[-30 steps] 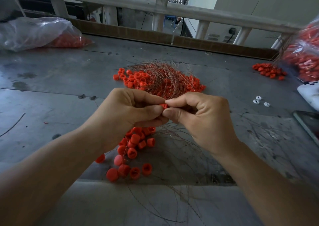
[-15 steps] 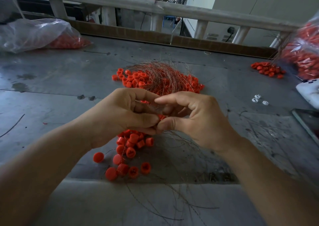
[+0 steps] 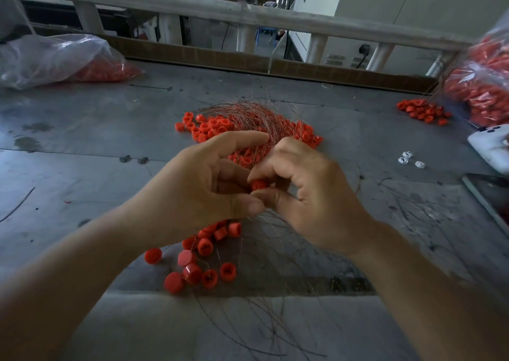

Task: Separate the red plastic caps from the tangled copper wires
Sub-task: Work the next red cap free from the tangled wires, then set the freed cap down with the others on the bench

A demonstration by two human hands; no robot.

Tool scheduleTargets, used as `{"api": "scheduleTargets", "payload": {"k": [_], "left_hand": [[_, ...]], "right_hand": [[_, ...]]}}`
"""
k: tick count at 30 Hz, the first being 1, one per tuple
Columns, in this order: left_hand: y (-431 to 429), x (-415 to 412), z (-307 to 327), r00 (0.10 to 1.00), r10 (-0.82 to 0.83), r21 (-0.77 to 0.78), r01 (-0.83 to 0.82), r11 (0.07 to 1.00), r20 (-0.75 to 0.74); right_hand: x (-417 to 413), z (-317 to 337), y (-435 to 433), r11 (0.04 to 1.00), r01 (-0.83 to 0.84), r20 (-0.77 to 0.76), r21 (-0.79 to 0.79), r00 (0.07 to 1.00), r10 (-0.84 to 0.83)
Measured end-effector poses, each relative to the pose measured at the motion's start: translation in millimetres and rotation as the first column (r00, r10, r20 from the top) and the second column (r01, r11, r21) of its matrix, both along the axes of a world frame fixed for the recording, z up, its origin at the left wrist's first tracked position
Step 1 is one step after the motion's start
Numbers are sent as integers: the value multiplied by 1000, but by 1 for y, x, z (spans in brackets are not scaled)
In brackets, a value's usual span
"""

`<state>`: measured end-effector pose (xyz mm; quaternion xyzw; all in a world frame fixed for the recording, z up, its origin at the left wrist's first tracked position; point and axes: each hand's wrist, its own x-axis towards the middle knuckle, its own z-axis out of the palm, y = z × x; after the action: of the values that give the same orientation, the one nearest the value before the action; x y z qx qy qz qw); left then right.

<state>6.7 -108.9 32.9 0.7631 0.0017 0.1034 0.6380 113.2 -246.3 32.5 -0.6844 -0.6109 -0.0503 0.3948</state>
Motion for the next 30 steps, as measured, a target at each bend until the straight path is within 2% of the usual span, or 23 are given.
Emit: {"api": "scheduleTargets", "payload": {"k": [5,13,24,28,30], "left_hand": [[-5,-1,0,998,25,25,-26,999,50],[-5,-3,-2,997,-19,14,18,1000,79],[-6,-3,-3,992,-64,-24,67,997,113],[1,-2,-1,995,-57,-161,69,984,78],[5,0,0,998,-30,-199,41,979,56]], "right_hand": [[-1,-1,0,1000,10,36,26,999,-10],[-3,-1,1,1000,5,54,21,999,-6],[0,0,1,999,-33,-75,-1,997,33],[-2,1,2,997,-43,-155,65,987,52],[-2,0,1,998,-52,-227,39,972,59]]}}
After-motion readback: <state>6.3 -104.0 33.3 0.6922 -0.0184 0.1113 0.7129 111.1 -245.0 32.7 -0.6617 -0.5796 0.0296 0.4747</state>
